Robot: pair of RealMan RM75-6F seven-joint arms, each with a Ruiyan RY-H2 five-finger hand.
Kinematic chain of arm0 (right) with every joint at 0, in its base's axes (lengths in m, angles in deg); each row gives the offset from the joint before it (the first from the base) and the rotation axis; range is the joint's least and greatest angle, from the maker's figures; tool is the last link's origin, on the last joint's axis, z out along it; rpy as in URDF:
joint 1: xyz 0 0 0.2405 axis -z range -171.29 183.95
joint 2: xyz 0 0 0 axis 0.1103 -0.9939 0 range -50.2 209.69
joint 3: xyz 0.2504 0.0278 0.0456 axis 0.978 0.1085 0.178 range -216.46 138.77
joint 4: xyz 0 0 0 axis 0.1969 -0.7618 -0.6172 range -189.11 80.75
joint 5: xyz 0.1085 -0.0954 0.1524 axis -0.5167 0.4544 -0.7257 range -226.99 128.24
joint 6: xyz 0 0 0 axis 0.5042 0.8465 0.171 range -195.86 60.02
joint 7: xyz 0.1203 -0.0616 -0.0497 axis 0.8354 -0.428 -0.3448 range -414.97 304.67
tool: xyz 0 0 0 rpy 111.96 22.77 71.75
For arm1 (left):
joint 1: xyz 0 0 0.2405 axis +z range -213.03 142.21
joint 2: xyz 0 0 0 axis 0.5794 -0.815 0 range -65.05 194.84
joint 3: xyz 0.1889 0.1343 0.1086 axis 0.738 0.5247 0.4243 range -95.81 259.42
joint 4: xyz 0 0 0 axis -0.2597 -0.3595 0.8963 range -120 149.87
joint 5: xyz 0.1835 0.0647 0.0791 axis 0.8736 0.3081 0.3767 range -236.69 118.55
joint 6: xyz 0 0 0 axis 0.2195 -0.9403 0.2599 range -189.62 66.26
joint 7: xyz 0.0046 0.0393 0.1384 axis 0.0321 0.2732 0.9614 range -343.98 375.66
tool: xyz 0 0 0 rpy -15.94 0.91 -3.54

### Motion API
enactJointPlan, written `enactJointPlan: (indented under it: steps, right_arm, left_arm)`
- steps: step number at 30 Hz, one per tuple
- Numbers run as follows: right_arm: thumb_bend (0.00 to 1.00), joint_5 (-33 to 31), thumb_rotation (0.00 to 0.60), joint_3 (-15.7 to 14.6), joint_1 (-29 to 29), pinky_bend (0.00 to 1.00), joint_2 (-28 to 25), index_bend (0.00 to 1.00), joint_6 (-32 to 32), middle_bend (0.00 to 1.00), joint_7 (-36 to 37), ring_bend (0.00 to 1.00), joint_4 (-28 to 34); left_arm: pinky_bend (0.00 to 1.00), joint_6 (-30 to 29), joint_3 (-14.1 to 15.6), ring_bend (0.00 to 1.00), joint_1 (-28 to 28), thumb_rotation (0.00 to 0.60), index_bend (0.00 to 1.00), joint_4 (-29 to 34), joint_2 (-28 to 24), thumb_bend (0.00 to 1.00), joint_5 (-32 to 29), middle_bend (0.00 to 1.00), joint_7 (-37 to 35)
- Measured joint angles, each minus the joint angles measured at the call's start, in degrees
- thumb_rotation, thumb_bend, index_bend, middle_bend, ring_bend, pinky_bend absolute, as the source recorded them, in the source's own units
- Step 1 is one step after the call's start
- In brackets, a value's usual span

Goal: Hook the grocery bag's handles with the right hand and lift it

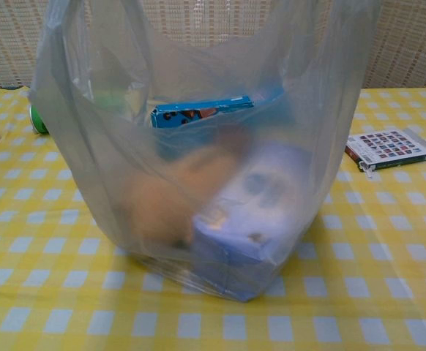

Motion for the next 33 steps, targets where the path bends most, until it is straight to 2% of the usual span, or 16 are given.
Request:
enactJointPlan:
  steps: [3,7,17,27,33]
  right_arm:
    - [0.29,1.04,0.6,-0.71,-3.23,0.0,-0.54,0.0,0.05,0.0,5.69,0.0,0.39]
    - [0.29,0.59,0.6,-1.0,-6.89,0.0,-1.13,0.0,-2.05,0.0,8.7,0.0,1.65]
    - [0.28,-1.39,0.6,-1.92,-9.53,0.0,-1.34,0.0,-3.32,0.0,15.18,0.0,2.33]
    - [0.27,-3.18,0.6,-2.68,-13.88,0.0,-0.46,0.0,-5.89,0.0,26.98,0.0,0.54]
    - [0.27,-3.23,0.6,-3.14,-16.4,0.0,0.17,0.0,-6.2,0.0,31.16,0.0,-0.72]
  left_arm:
    - [0.0,-0.04,-0.16,0.09,0.06,0.6,0.03,-0.13,0.02,0.14,-0.26,0.14,0.0]
    - [0.0,0.08,-0.24,0.09,0.04,0.6,0.03,-0.25,0.03,0.14,-0.37,0.14,-0.16]
    - [0.0,0.43,-0.38,0.09,-0.02,0.6,0.03,-0.48,0.02,0.14,-0.64,0.14,-0.45]
    - [0.0,1.21,-0.5,0.09,-0.25,0.6,0.03,-0.89,0.18,0.14,-1.19,0.14,-0.66]
    - [0.0,1.36,-0.82,0.09,-0.2,0.6,0.02,-0.99,0.18,0.14,-1.87,0.14,-0.96]
